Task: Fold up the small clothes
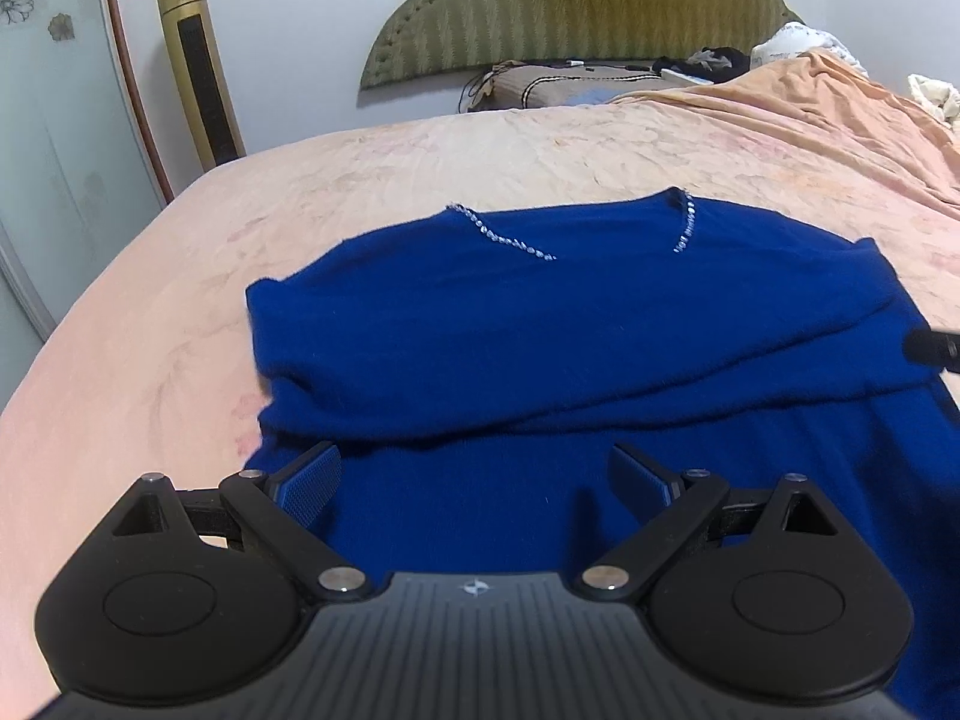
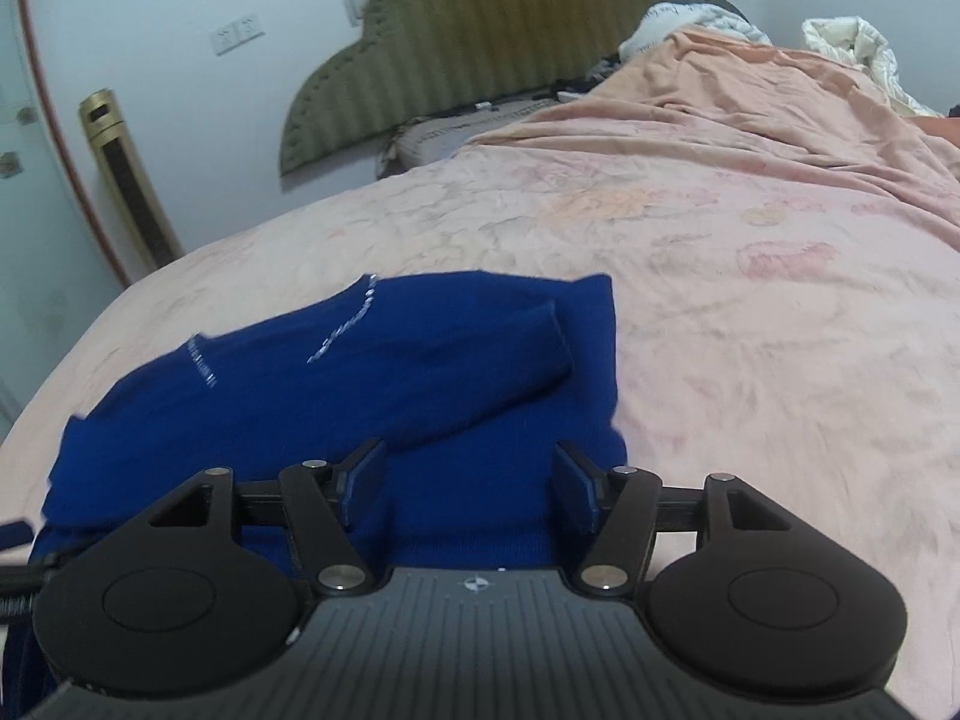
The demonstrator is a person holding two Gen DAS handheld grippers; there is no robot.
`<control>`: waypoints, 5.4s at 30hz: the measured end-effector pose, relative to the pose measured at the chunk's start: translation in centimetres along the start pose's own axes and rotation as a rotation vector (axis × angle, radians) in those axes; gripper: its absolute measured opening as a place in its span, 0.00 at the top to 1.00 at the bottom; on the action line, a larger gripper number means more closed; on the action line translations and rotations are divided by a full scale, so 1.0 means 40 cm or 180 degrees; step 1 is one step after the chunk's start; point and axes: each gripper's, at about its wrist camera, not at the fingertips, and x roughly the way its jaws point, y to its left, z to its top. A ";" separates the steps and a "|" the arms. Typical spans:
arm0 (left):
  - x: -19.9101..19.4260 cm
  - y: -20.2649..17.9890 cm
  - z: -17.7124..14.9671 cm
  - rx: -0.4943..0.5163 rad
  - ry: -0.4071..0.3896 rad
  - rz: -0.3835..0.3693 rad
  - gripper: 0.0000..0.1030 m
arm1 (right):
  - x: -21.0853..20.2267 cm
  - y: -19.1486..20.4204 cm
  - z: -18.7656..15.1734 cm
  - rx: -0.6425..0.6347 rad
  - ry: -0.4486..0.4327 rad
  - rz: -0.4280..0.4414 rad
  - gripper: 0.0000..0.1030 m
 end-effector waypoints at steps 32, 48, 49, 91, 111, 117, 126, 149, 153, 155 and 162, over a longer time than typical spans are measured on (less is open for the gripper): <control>-0.120 -0.062 -0.119 -0.0009 0.0067 -0.0100 0.06 | -0.226 -0.046 -0.151 -0.0339 -0.0019 -0.0051 0.25; -0.120 -0.106 -0.143 -0.0069 0.0044 -0.0149 0.06 | -0.208 -0.027 -0.155 -0.0464 -0.0093 0.0176 0.22; -0.122 -0.106 -0.144 -0.0063 0.0037 -0.0143 0.06 | -0.211 -0.027 -0.154 -0.0472 -0.0088 0.0204 0.22; -0.195 0.064 -0.181 -0.0258 -0.0169 0.0139 0.06 | -0.253 -0.012 -0.173 -0.0459 0.0061 0.0462 0.07; -0.169 0.066 -0.172 -0.0225 0.0041 0.0427 0.06 | -0.271 0.041 -0.180 -0.0688 0.0076 0.0449 0.04; -0.161 0.077 -0.177 -0.0241 0.0098 0.0467 0.06 | -0.273 0.042 -0.183 -0.0688 0.0089 0.0452 0.04; -0.155 0.098 -0.189 -0.0220 0.0173 0.0546 0.06 | -0.266 0.047 -0.187 -0.0729 0.0115 0.0452 0.08; -0.135 0.174 -0.192 -0.0514 0.0427 -0.0642 0.56 | -0.246 -0.020 -0.214 -0.0493 0.0483 0.0614 0.40; -0.127 0.152 -0.176 -0.0522 0.0470 -0.0851 0.87 | -0.240 0.005 -0.215 -0.0578 0.0475 0.0604 0.76; -0.134 0.148 -0.168 -0.0524 0.0429 -0.0856 0.88 | -0.241 -0.003 -0.209 -0.0493 0.0467 0.0662 0.86; -0.155 0.153 -0.094 -0.0604 0.0132 -0.0995 0.89 | -0.274 -0.026 -0.129 -0.0370 0.0224 0.0800 0.90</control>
